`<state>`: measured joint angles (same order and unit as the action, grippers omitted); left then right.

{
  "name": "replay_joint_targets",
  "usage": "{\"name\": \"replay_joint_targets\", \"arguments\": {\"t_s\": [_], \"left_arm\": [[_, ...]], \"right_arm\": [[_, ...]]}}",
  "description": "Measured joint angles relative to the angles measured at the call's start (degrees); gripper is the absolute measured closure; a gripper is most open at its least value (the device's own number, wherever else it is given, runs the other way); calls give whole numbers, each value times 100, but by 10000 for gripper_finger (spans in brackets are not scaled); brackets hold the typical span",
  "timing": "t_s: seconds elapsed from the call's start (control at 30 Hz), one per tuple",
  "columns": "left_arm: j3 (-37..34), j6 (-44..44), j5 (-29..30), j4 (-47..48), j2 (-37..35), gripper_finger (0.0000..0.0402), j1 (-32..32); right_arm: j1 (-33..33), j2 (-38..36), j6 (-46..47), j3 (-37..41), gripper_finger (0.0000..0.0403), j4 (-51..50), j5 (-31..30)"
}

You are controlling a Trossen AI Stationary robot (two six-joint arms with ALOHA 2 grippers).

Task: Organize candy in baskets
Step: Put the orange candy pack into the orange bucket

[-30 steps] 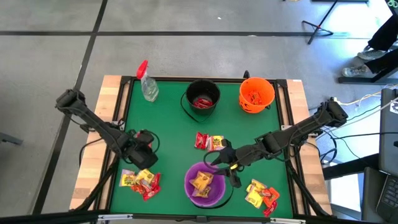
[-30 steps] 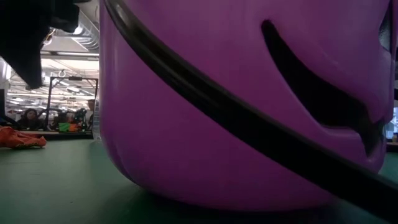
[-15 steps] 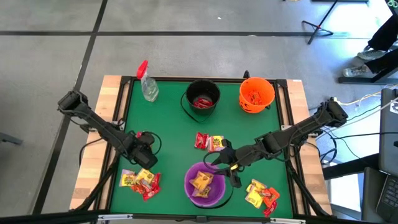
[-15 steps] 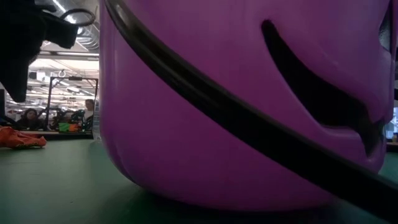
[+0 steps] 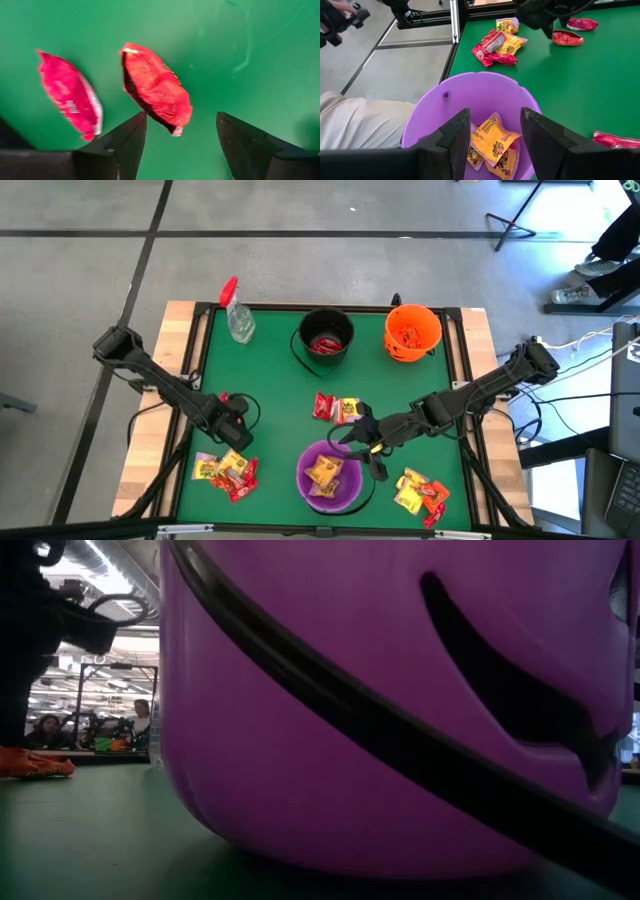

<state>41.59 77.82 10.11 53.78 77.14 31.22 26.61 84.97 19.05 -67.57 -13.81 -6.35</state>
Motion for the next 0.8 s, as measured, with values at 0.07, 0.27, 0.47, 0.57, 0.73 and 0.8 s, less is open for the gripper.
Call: {"name": "replay_joint_targets", "arguments": {"t_s": [0.07,0.27,0.47,0.57,0.73,0.8], "left_arm": [[-140,16,-64,-214,0,170,0],[-502,524,-70,-356,0,171,2],[-750,797,-156,-413,-2,175,2],[-768,819,-167,-433,-4,192,2],[-771,820,-168,-522,-4,248,2],[-771,820,-165,-529,-4,276,2]], "right_arm": [[0,0,0,1,233,-2,0],[0,0,2,1,233,-2,30],[0,0,2,0,233,-4,33],[0,0,2,0,233,-4,33],[0,0,0,2,233,-4,33],[0,0,0,1,233,-2,31]]}}
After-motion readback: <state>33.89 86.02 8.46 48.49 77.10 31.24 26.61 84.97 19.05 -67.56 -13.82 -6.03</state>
